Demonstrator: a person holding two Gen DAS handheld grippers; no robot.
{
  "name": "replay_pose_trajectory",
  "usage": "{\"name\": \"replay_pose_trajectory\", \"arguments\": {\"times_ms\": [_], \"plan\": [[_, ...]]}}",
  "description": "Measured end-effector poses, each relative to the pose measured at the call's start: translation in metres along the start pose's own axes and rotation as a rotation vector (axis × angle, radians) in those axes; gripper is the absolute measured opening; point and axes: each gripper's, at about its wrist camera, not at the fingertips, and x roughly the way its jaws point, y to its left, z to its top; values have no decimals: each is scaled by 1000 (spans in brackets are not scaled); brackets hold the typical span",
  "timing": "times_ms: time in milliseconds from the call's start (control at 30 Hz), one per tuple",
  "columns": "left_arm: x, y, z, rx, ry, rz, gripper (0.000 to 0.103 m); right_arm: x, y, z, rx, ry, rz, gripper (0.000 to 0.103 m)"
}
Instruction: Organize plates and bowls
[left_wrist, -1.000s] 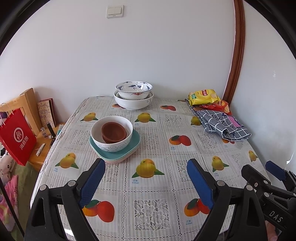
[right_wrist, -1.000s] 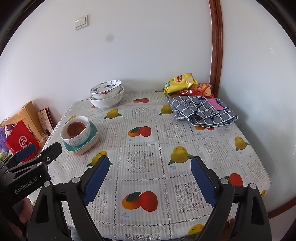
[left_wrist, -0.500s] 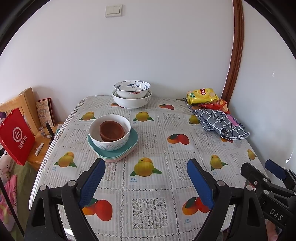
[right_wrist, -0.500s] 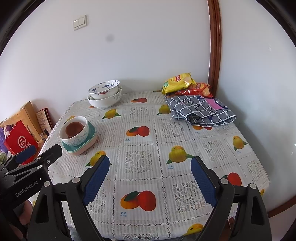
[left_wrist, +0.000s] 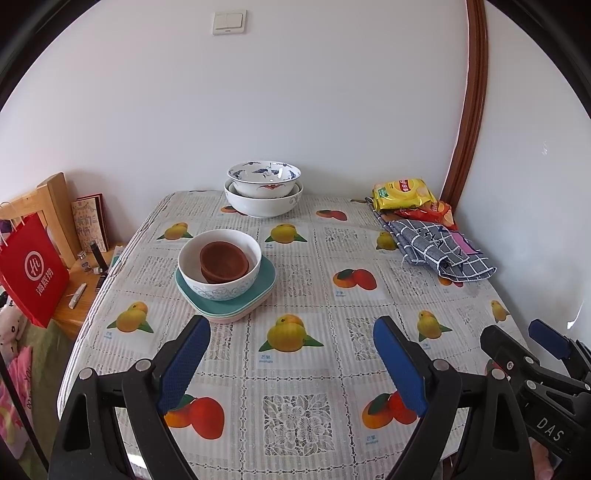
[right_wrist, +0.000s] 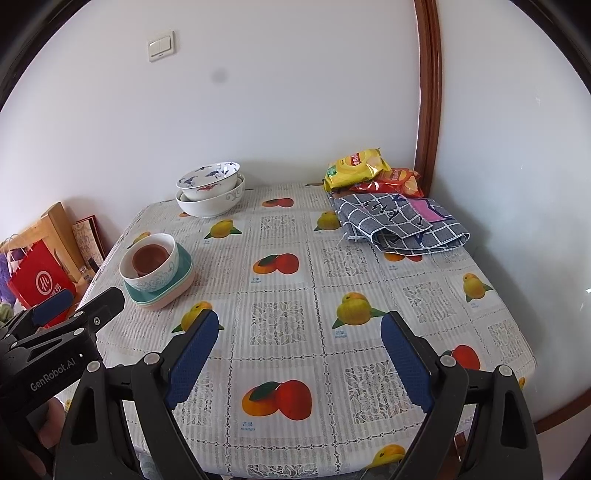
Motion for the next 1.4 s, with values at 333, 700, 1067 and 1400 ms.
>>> {"name": "replay_pose_trajectory", "arguments": {"times_ms": [333,700,1067,1400], "plan": [[-2,0,1,5,3,4,90,0,0,1,-1,0,-3,89],[-3,3,1,2,2,7,90,0,0,1,5,2,0,89],[-3,4,2,5,1,9,90,-1,1,2,1,-3,-2,89],[-3,5,2,5,1,12,90,-1,3,1,-5,1,-1,89]]}}
